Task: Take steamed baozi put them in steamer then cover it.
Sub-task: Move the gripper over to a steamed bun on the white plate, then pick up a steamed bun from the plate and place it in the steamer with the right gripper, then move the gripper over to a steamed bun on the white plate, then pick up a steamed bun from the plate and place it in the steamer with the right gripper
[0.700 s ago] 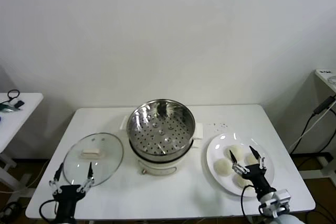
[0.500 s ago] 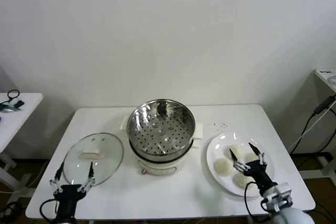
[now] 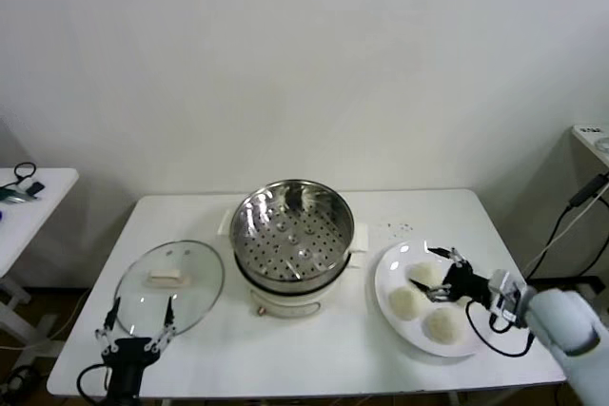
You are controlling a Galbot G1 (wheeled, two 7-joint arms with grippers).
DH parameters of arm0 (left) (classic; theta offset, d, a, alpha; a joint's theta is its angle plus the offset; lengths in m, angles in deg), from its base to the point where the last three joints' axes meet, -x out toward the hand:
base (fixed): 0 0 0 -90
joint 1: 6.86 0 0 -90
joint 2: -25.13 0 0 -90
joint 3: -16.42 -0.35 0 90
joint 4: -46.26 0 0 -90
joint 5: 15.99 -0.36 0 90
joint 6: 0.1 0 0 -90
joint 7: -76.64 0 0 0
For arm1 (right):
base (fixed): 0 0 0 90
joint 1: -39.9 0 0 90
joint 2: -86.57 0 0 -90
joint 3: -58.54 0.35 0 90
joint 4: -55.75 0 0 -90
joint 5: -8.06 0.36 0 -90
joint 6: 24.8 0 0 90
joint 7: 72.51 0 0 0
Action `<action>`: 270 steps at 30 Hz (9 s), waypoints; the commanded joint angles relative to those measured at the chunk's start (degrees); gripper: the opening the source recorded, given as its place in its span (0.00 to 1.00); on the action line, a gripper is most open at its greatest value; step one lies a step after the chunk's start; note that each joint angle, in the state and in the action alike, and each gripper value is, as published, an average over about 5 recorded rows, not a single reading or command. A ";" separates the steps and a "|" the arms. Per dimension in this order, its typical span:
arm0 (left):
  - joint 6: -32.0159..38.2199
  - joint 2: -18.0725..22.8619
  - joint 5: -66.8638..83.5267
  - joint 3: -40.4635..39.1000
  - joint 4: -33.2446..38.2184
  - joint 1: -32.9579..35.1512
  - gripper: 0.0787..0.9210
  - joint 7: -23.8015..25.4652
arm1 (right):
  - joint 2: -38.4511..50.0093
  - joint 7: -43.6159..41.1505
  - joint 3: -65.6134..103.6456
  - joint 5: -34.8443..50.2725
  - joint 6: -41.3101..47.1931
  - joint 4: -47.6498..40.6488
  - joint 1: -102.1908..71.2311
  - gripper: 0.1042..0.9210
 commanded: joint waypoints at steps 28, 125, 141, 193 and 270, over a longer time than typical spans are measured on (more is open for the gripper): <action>-1.75 -0.50 3.05 0.78 -0.25 -2.51 0.88 0.14 | -7.61 -15.01 -86.95 -1.20 1.99 -25.51 73.55 0.88; -3.06 -1.81 4.89 2.45 0.78 -0.83 0.88 0.15 | -52.32 -22.82 -80.15 -31.80 -47.50 -37.08 84.44 0.75; -3.27 -2.26 5.27 2.54 0.02 -1.53 0.88 0.18 | -56.04 -20.20 -75.48 -43.18 -49.82 -43.47 76.92 0.75; -4.25 -2.07 5.19 0.41 2.57 -0.95 0.88 0.45 | -4.79 -1.95 -104.37 17.83 6.34 -4.57 102.87 0.88; -2.35 -1.37 5.29 1.20 1.86 2.61 0.88 0.13 | -8.63 -10.06 -90.94 12.56 9.97 -16.21 78.30 0.70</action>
